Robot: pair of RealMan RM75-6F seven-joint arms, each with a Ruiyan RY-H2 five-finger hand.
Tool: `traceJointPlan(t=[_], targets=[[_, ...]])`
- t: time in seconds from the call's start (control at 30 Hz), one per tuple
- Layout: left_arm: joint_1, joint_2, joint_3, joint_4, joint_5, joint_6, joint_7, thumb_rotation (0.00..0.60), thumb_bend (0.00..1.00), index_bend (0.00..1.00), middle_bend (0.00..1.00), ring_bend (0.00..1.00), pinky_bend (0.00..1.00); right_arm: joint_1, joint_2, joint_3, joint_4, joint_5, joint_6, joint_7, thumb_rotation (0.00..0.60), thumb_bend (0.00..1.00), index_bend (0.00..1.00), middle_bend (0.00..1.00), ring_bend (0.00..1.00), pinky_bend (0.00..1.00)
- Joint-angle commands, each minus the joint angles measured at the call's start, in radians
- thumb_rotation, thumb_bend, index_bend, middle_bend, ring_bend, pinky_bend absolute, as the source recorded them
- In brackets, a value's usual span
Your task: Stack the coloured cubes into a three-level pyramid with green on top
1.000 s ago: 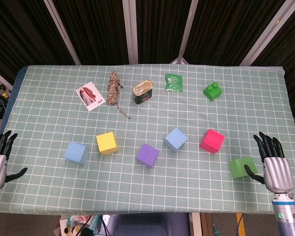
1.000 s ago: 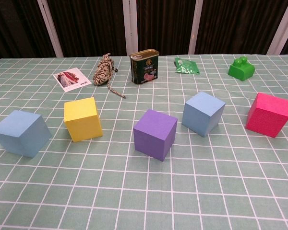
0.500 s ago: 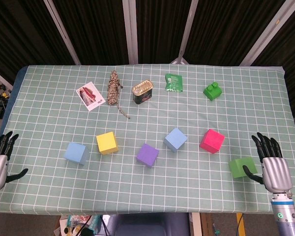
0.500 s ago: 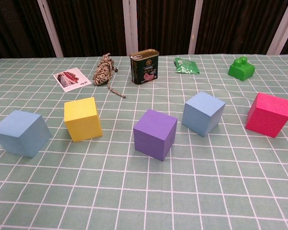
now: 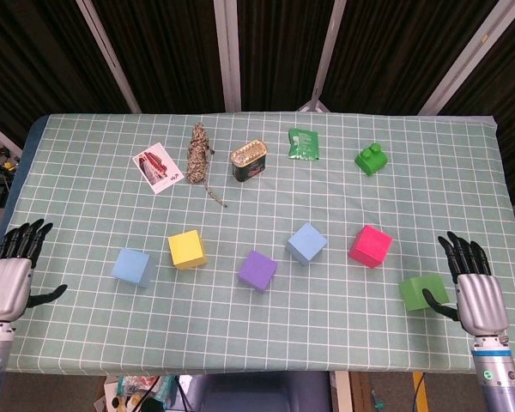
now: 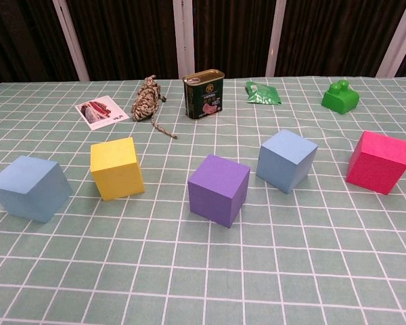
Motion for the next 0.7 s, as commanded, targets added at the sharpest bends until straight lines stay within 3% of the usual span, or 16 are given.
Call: traceJointPlan(t=[0.03, 0.2, 0.33, 0.47, 0.7], targets=[[-0.07, 0.018, -0.05, -0.099, -0.064, -0.076, 0.096, 0.6, 0.11, 0.0, 0.06, 0.0, 0.0, 0.001, 0.0, 0.001, -0.001, 0.001, -0.001, 0.002, 0.6, 0.3, 0.0, 0.0, 0.0, 0.0], [-0.156, 0.013, -0.106, -0.197, -0.196, -0.173, 0.196, 0.6, 0.14, 0.02, 0.1, 0.0, 0.03, 0.001, 0.002, 0.002, -0.003, 0.003, -0.001, 0.01, 0.6, 0.29, 0.0, 0.0, 0.0, 0.0], [-0.244, -0.025, -0.159, -0.242, -0.363, -0.231, 0.296, 0.6, 0.15, 0.03, 0.13, 0.0, 0.03, 0.001, 0.003, 0.004, -0.004, 0.01, -0.004, 0.02, 0.6, 0.3, 0.0, 0.0, 0.0, 0.0], [-0.338, -0.082, -0.189, -0.243, -0.526, -0.253, 0.419, 0.6, 0.15, 0.03, 0.14, 0.0, 0.03, 0.0, 0.003, 0.008, -0.005, 0.024, -0.01, 0.024, 0.6, 0.29, 0.0, 0.0, 0.0, 0.0], [-0.46, -0.187, -0.203, -0.212, -0.691, -0.236, 0.579, 0.6, 0.14, 0.03, 0.18, 0.0, 0.03, 0.002, 0.003, 0.011, -0.006, 0.035, -0.018, 0.032, 0.6, 0.29, 0.0, 0.0, 0.0, 0.0]])
